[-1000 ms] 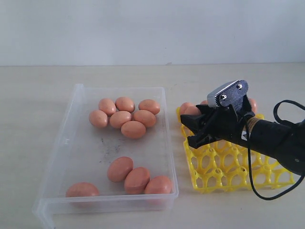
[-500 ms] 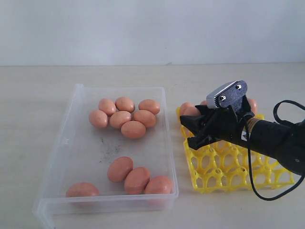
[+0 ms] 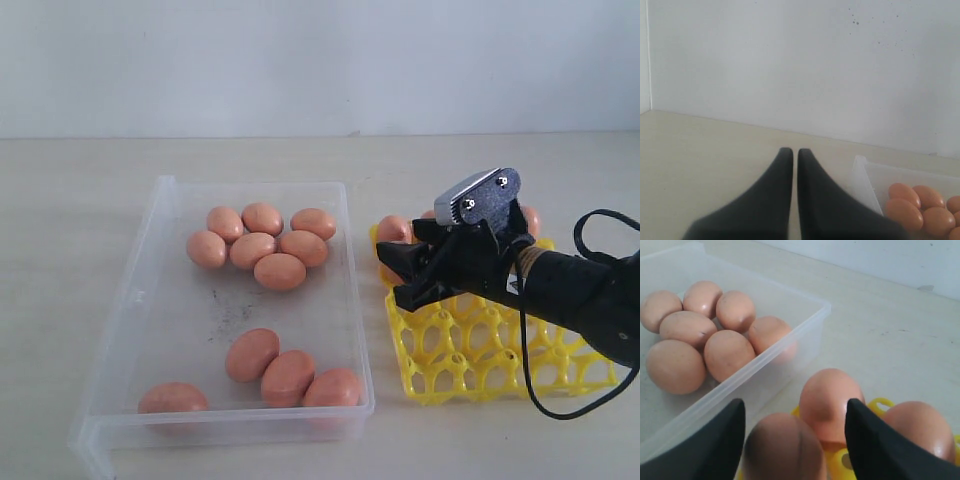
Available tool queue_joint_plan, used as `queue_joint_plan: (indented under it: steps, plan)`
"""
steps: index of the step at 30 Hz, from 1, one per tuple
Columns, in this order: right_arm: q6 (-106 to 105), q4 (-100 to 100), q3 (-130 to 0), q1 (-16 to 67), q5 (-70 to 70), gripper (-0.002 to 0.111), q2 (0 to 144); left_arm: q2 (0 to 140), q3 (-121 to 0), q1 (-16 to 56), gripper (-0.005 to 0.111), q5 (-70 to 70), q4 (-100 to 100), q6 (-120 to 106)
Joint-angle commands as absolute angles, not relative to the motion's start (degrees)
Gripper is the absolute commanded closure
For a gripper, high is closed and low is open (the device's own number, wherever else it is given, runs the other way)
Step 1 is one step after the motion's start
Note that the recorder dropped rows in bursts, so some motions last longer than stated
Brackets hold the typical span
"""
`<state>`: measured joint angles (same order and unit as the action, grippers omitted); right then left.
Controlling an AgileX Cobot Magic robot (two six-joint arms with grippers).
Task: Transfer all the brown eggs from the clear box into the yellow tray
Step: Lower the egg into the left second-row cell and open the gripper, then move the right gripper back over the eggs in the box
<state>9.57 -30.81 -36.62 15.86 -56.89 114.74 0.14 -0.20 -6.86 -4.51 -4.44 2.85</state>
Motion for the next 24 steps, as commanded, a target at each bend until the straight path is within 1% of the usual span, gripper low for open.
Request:
queue_joint_plan:
  steps: [1,6,12,15,18,21,24]
  plan:
    - [9.8,-30.2,-36.7,15.4,-57.9,0.054,114.4,0.0,0.0,-6.8,0.103,-4.4,-4.9,3.4]
    - [11.8,-30.2,-36.7,15.4,-58.9,0.054,109.5,0.0,0.0,-6.8,0.103,-4.3,-4.9,3.4]
    - [20.6,-34.2,-36.7,16.1,-52.3,0.054,98.6,0.0,0.0,-6.8,0.103,-4.3,-4.9,3.4]
    - [23.3,-37.5,-37.5,18.8,-42.3,0.054,93.4,0.0,0.0,-6.8,0.103,-4.3,-4.9,3.4]
    - [26.8,-40.1,-41.5,24.1,-24.7,0.054,89.8,0.0,0.0,-6.8,0.103,-4.3,-4.9,3.4]
    - [29.8,-40.1,-46.8,30.1,-9.7,0.054,89.2,0.0,0.0,-6.8,0.103,-4.3,-4.9,3.4]
    - [30.0,-39.8,-52.5,36.1,1.2,0.054,89.9,0.0,0.0,-6.8,0.103,-4.3,-4.9,3.4]
